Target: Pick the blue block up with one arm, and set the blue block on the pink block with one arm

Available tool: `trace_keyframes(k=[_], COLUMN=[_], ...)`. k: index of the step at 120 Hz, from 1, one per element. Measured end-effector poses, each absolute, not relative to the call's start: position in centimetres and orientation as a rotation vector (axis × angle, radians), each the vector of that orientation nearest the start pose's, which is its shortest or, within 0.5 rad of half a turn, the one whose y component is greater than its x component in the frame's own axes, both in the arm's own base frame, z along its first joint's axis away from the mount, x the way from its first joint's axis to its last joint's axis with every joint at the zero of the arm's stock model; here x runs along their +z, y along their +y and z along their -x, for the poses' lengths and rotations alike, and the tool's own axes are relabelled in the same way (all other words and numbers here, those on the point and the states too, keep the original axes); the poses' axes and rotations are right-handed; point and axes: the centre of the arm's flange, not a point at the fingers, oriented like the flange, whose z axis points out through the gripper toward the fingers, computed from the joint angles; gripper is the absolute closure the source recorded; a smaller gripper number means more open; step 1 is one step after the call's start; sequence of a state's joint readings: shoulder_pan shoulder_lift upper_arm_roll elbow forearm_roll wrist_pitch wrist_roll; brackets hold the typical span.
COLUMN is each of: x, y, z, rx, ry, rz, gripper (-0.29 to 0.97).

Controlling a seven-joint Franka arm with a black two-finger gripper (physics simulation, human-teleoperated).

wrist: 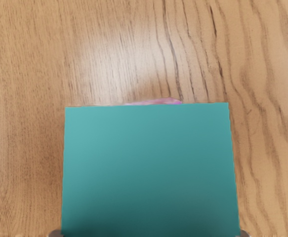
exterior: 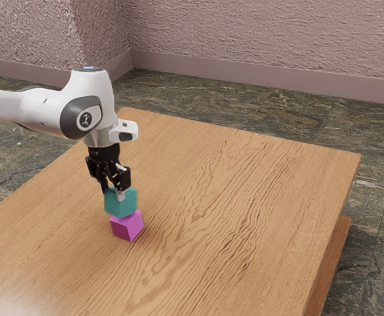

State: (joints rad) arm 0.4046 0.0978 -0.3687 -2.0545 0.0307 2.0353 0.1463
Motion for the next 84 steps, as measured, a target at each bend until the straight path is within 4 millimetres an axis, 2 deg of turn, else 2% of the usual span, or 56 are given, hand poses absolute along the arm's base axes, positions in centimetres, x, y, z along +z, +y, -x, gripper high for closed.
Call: trace_keyframes(k=[84], x=[37.88], y=[3.03], z=[-55.14], rx=[0.200], ry=[0.090], rz=[3.189], gripper=[0.36])
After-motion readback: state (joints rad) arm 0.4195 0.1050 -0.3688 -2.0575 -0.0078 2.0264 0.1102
